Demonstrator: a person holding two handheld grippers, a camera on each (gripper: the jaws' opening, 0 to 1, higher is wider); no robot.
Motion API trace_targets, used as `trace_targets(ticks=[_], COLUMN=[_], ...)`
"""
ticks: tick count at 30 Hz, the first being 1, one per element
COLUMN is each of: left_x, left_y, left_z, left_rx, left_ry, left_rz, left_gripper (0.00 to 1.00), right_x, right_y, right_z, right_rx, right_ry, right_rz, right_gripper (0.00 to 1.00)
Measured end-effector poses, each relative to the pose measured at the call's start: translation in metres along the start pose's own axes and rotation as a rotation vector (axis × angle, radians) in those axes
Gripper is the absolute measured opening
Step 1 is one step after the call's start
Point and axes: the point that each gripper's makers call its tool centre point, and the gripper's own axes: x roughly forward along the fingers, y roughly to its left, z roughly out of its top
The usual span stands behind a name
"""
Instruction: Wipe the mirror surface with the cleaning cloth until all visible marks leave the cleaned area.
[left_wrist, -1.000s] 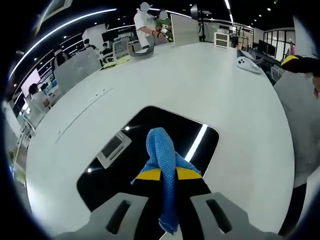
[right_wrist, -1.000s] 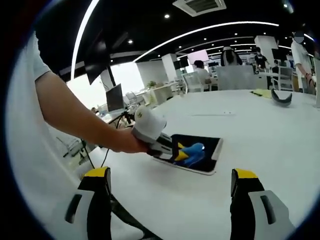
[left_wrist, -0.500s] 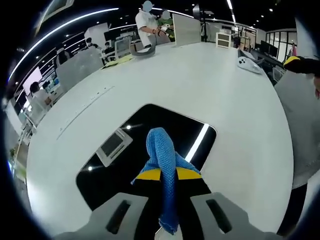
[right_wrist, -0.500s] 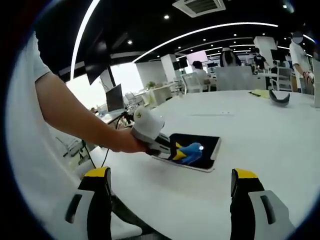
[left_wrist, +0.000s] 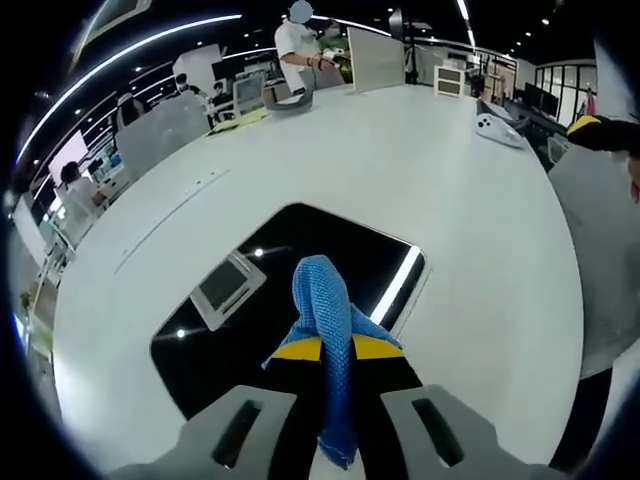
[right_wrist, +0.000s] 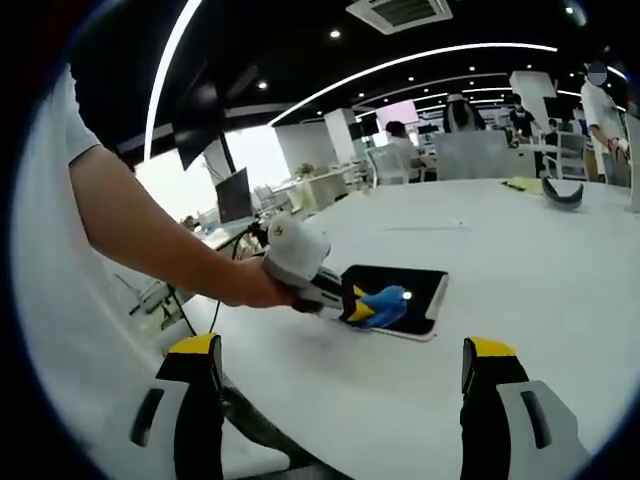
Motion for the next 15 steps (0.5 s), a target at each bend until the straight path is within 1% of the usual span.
trace_targets(ticks=[6, 8, 10, 13, 15], left_x=[-0.0039, -0.0045, -0.0057, -0.0061, -0.0066], left_y=[-0.0032, -0.0038, -0.0044, -0.0051, -0.0051], left_z=[-0.0040, -0.0045, -0.0054, -0.0059, -0.0068], left_rx=[-0.018, -0.021, -0.044, -0.041, -0.060], left_ry=[-0.008, -0.004, 0.004, 0.010, 0.012], left_rz=[0.013, 0.018, 0.025, 0.029, 0.032], left_gripper=[0.06, 0.06, 0.06, 0.06, 0.06], right_x=[-0.0024, -0.0032, -0.0038, -0.0040, -0.0037], right_y=[0.0001, 0.0001, -0.0015, -0.0028, -0.0022], right_z=[0.0002, -0.0005, -0.0006, 0.0023, 0.0036], right_rx=[-0.003, -0.004, -0.005, -0.007, -0.017], right_ry=[-0.005, -0.001, -0.001, -0.007, -0.006], right_rz=[-0.003, -0.003, -0.005, -0.006, -0.003], right_gripper=[1.00, 1.00, 1.00, 1.00, 1.00])
